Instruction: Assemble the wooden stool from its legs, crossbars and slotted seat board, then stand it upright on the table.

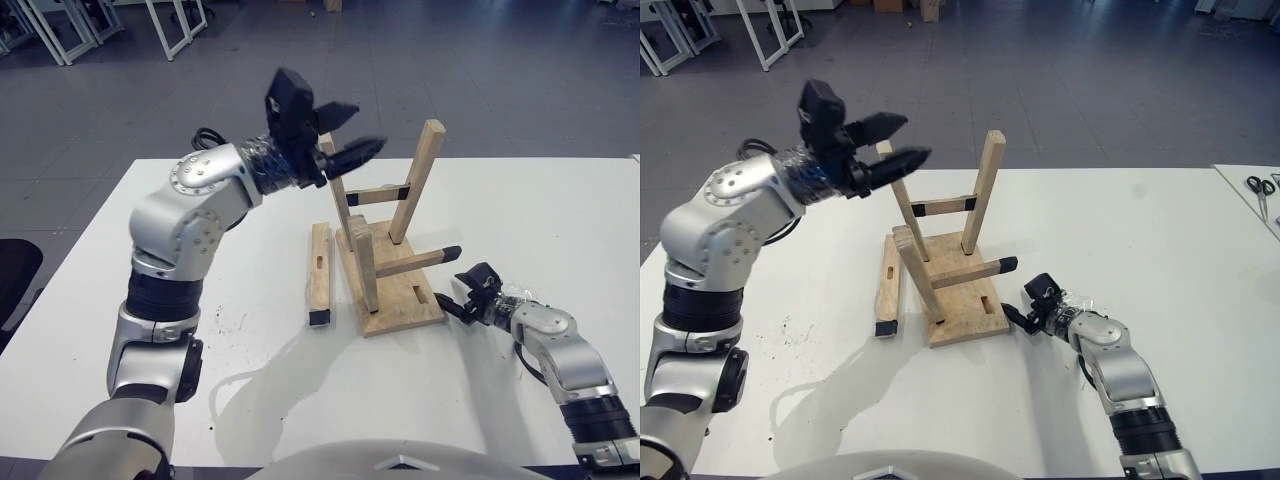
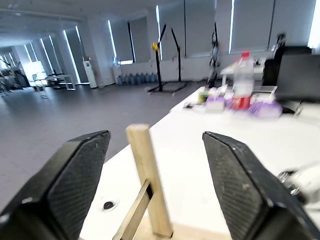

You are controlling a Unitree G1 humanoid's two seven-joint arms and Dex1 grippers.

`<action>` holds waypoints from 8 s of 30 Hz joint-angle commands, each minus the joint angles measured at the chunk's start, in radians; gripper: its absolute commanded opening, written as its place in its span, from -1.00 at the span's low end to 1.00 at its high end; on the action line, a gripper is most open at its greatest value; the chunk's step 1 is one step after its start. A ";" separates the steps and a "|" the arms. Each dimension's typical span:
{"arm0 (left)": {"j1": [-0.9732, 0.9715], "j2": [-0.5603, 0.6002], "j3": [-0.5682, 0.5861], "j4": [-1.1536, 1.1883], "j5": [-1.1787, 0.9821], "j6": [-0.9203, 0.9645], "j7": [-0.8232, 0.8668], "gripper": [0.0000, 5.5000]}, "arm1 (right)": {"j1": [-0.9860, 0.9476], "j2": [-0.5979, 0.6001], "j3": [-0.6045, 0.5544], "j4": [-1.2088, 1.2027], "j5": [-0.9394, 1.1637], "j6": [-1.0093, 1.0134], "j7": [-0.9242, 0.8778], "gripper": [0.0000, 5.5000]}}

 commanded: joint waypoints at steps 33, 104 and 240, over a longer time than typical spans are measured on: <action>0.786 -0.284 -0.022 -0.445 0.278 0.494 0.612 0.24 | 0.051 -0.059 0.050 -0.003 -0.031 0.061 0.054 0.30; 0.251 0.062 0.314 -0.390 -0.741 0.489 0.220 -0.25 | -0.310 0.041 -0.415 -0.458 1.354 0.462 -0.187 0.59; 0.278 -0.060 -0.405 0.246 1.055 -0.440 0.105 0.05 | -0.261 -0.061 0.351 0.262 -0.094 0.093 0.096 -0.26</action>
